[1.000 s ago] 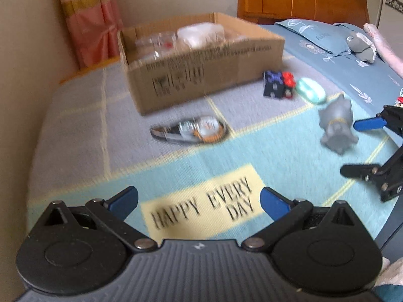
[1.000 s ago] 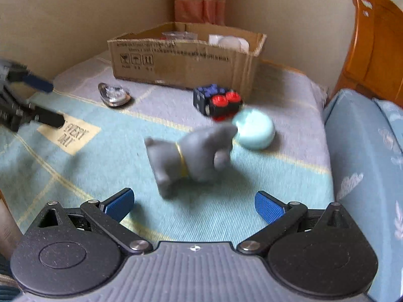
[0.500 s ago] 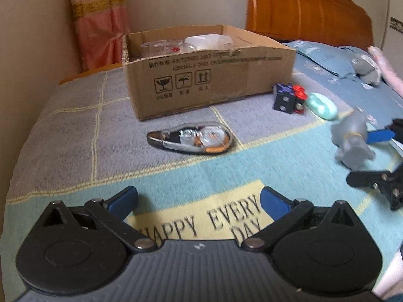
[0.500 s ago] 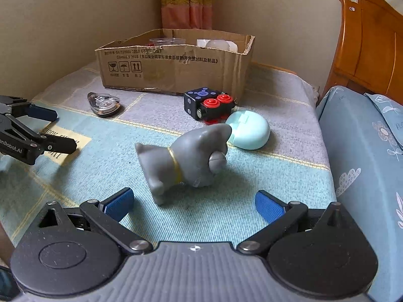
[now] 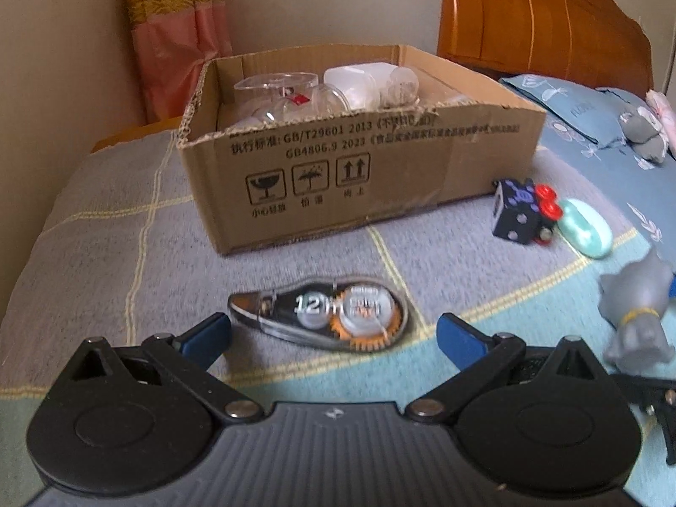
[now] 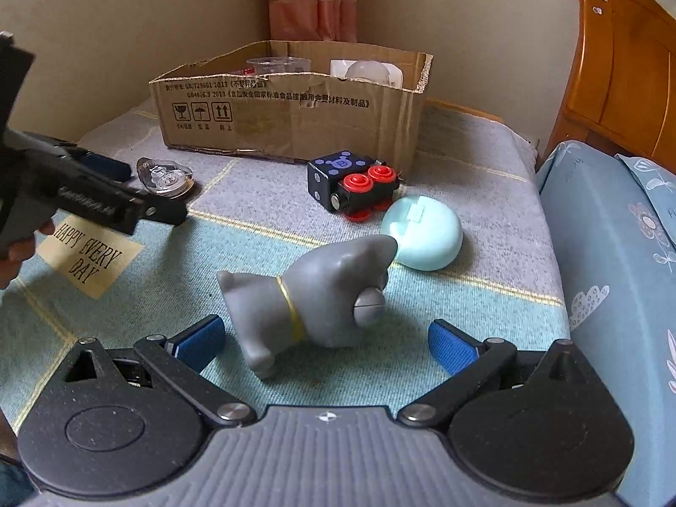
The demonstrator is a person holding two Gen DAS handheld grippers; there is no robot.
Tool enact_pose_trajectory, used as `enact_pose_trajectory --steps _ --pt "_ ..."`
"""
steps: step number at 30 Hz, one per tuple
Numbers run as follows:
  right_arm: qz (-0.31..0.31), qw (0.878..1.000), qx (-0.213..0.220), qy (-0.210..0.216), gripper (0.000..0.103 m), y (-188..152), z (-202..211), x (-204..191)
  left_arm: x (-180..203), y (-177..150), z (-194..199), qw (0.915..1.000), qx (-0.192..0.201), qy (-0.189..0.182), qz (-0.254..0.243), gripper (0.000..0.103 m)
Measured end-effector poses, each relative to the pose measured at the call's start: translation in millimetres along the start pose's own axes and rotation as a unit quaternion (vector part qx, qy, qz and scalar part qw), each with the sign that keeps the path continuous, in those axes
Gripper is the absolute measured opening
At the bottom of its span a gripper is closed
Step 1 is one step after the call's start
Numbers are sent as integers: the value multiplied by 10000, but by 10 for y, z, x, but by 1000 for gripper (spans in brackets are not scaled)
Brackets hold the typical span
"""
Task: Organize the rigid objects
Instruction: 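Grasp the correction tape with the left tool while the right tool grasps the grey dog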
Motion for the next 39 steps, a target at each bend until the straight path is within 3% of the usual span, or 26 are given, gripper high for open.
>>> enact_pose_trajectory --steps 19,33,35,39 --pt "52 9999 87 51 103 -16 2 8 -78 116 -110 9995 72 -188 -230 103" --pt "613 9967 -45 539 103 82 -60 77 -116 117 -90 9981 -45 -397 -468 103" --pt "681 9962 -48 534 101 92 -53 79 -122 123 -85 9978 -72 -401 -515 102" --pt "753 9952 -67 627 86 112 -23 66 -122 131 -61 9972 -86 -425 -605 96"
Point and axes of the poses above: each gripper's, at about its wrist camera, not at the fingertips, and z roughly against the way its jaws point, x to its right, y to its top, the point moved 4 cm from there along -z, roughly the way its jaws point, and after that the axes turned 2 degrees about -x, right-handed, at the moved point
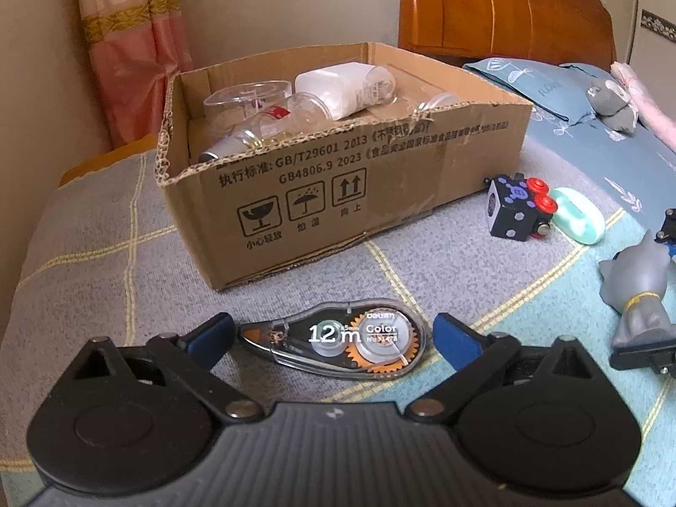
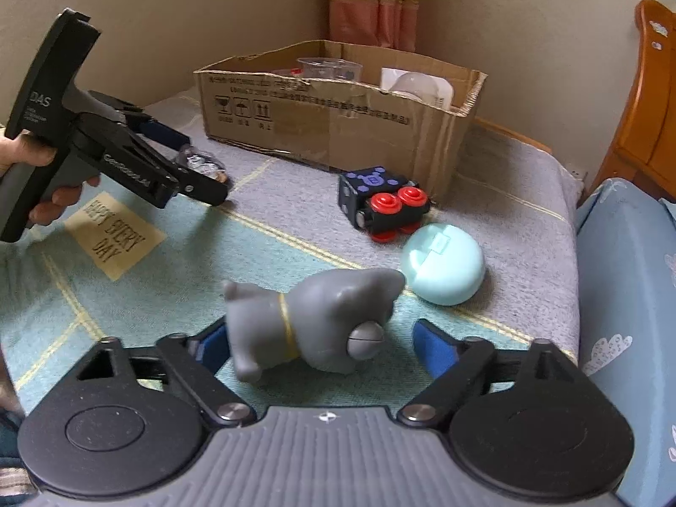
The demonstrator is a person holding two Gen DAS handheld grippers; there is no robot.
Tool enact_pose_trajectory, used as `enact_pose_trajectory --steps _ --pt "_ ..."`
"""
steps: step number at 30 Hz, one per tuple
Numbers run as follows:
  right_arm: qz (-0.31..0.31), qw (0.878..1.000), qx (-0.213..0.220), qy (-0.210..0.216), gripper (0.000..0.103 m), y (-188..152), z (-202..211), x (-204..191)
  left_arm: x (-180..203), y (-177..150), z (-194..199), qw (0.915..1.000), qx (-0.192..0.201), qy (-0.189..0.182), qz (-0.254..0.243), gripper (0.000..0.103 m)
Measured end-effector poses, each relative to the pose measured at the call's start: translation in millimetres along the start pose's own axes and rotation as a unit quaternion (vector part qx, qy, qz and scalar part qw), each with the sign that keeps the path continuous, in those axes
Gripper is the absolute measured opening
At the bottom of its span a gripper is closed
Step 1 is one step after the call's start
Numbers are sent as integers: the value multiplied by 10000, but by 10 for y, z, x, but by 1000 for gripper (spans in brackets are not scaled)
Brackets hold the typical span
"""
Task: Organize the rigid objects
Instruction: 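Grasp the correction tape with the left tool while the right tool grasps the grey dog, then drop the correction tape into the box with the left tool while the right tool drops the dog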
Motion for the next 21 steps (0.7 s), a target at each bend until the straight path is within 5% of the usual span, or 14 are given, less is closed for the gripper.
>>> enact_pose_trajectory --steps 4,21 --pt "71 9999 -54 46 75 17 25 -42 -7 13 20 9999 -86 -75 -14 90" --pt "17 9998 -171 103 71 157 222 -13 77 41 246 9967 -486 -383 -520 90"
Point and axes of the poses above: each gripper's, at about its wrist camera, not at the fingertips, and z roughly against the way its jaws point, x to its right, y to its top, the point moved 4 cm from there along -z, roughly the way its jaws point, and after that the axes turned 2 degrees about -x, right-handed, at the moved point
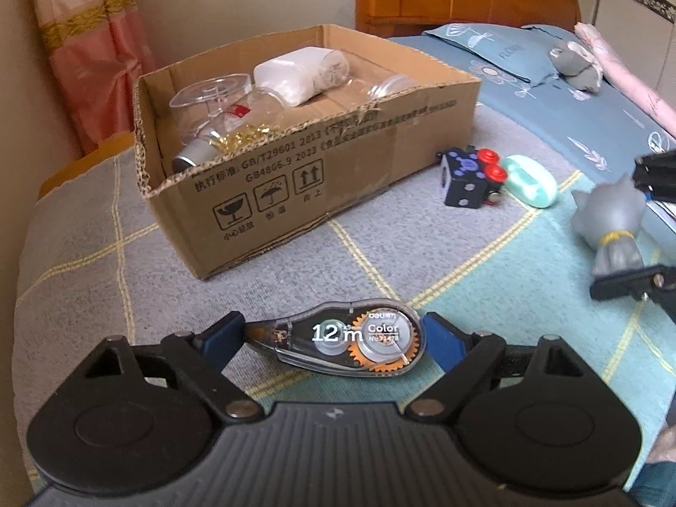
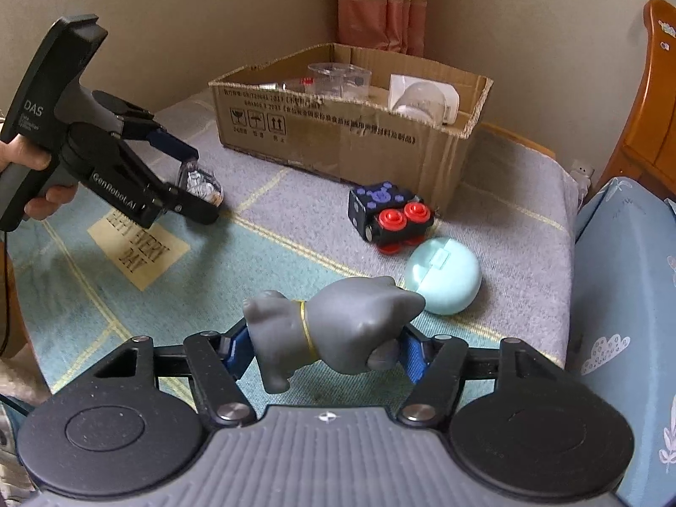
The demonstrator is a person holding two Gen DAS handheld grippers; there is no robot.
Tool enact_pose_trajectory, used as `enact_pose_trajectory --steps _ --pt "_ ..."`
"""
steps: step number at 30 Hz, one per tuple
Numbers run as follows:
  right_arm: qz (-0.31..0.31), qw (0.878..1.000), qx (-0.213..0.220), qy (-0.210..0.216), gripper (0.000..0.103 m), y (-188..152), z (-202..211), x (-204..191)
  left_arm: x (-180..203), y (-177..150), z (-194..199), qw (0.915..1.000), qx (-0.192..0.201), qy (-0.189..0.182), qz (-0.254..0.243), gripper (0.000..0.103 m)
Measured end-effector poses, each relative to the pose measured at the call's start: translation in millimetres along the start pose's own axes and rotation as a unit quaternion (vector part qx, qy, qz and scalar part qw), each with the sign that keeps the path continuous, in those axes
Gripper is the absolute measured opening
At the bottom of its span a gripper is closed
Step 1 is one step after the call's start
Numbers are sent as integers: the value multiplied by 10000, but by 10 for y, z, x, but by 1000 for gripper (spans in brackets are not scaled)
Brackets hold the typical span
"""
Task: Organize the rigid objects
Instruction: 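Drop the correction tape into the box with the left tool while the right tool drops the dog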
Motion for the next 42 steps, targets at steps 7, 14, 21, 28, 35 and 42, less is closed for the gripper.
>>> enact_pose_trajectory --steps 7,14,21,28,35,42 --pt "247 9996 120 -26 71 221 125 4 -8 132 247 9997 62 -143 -162 90" --pt "493 9981 378 13 71 604 171 24 -56 366 468 9990 156 -201 -373 90" --pt "741 9953 622 20 71 1132 92 52 -217 705 602 9982 373 -81 -464 90" --pt "812 9943 690 -36 72 1636 -196 119 -433 1035 564 9977 535 114 -393 90" --pt "625 9950 750 -228 91 1741 -340 194 -489 1269 442 9977 549 152 -375 90" --pt "501 9960 698 -225 97 1477 -207 204 -397 1596 215 9978 523 118 -386 90"
Point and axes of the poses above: each gripper's, at about its wrist camera, not at the fingertips, and z roughly against the way its jaws point, x to its right, y to its top, the point moved 4 cm from there along -z, roughly the way its jaws point, and after that the axes turned 2 degrees about -x, right-handed, at the moved point
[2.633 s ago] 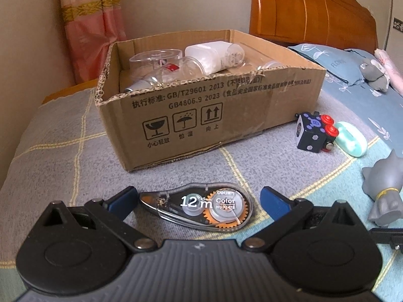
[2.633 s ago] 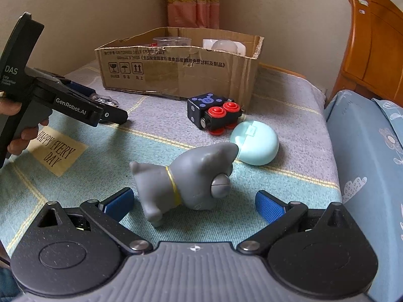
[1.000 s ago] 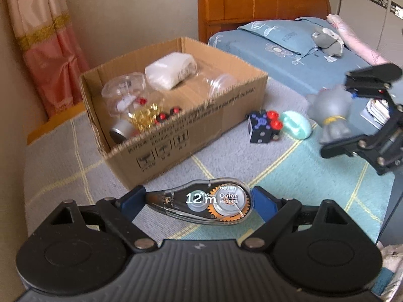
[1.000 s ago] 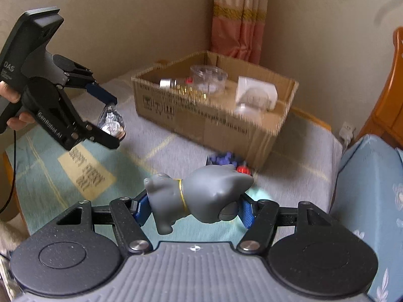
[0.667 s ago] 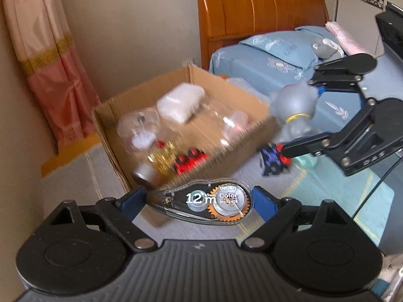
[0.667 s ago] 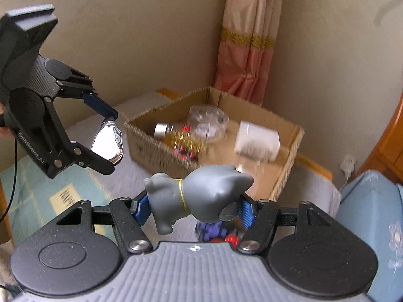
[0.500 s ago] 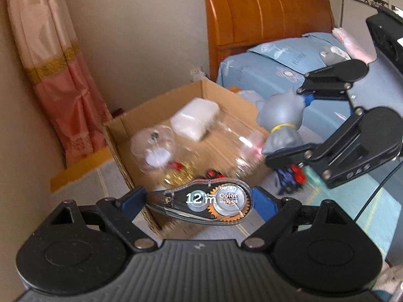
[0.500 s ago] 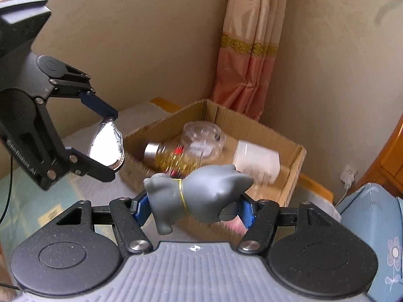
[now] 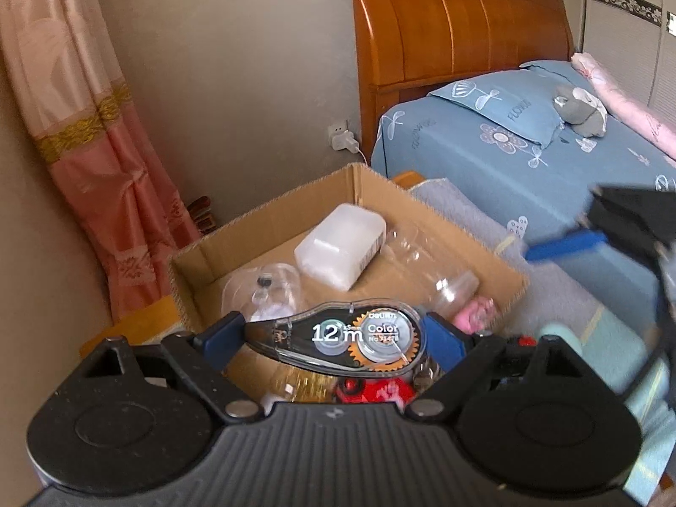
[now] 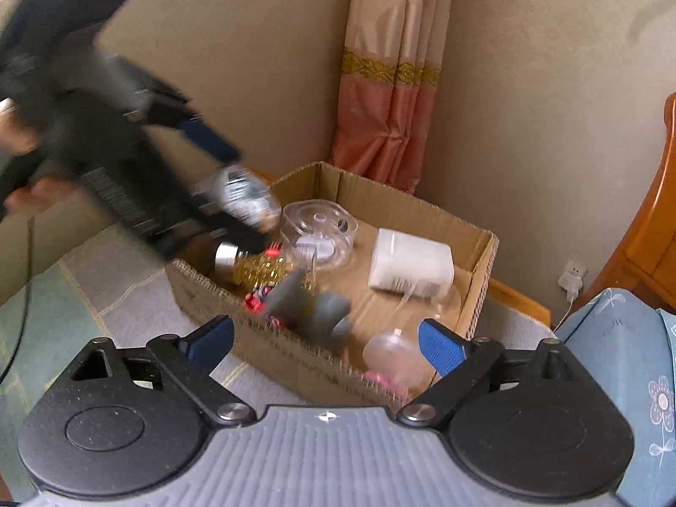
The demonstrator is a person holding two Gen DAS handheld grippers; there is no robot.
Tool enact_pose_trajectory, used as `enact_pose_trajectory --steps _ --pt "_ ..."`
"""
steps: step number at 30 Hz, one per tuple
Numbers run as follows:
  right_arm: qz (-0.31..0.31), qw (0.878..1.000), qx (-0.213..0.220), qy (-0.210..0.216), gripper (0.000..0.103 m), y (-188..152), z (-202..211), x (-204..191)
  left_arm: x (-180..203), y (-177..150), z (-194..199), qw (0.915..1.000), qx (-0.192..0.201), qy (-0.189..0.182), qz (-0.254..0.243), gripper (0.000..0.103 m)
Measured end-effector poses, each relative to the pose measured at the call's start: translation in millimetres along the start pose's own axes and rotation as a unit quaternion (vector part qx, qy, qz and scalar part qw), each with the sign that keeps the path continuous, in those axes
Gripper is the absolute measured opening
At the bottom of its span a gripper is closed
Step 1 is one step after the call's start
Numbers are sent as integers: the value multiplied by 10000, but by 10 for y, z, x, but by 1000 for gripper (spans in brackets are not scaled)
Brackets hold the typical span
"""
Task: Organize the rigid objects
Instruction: 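Drop the correction tape into the box with the left tool while the right tool drops the dog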
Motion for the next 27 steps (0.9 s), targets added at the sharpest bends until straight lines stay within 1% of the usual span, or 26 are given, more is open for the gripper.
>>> enact_pose_trajectory --steps 4,5,7,8,11,15,19,22,27 --pt "47 10000 54 -40 97 -48 128 -39 69 203 -160 9999 38 -19 113 90" --pt "49 9999 83 -52 100 -52 159 -44 89 244 -196 9999 43 -17 149 93" --pt "35 9998 150 -84 103 -69 237 -41 106 276 -231 9997 61 -12 223 94" --pt "16 9998 185 -97 103 -79 272 -34 105 280 -246 9996 52 -15 263 96" --pt "-102 9996 223 -113 103 -116 344 -6 129 223 -220 9996 -15 -5 281 98" --pt "-239 9995 200 -96 103 -204 375 33 142 140 -121 9996 -103 172 213 98" --pt "-402 9991 121 -56 103 -347 402 36 176 31 48 9993 -129 273 201 99" --pt "-544 9985 108 -16 103 -473 435 29 219 -68 161 9988 -228 348 270 101" --pt "-691 9976 42 -56 103 -673 463 18 347 -218 314 9988 -214 370 220 101"
Point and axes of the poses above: each gripper's, at about its wrist camera, not at the fingertips, and z roughly against the way its jaws point, x to its right, y to its top, the point moved 4 cm from there along -z, roughly the way its jaws point, and after that the axes turned 2 degrees about -x, right-handed, at the moved point
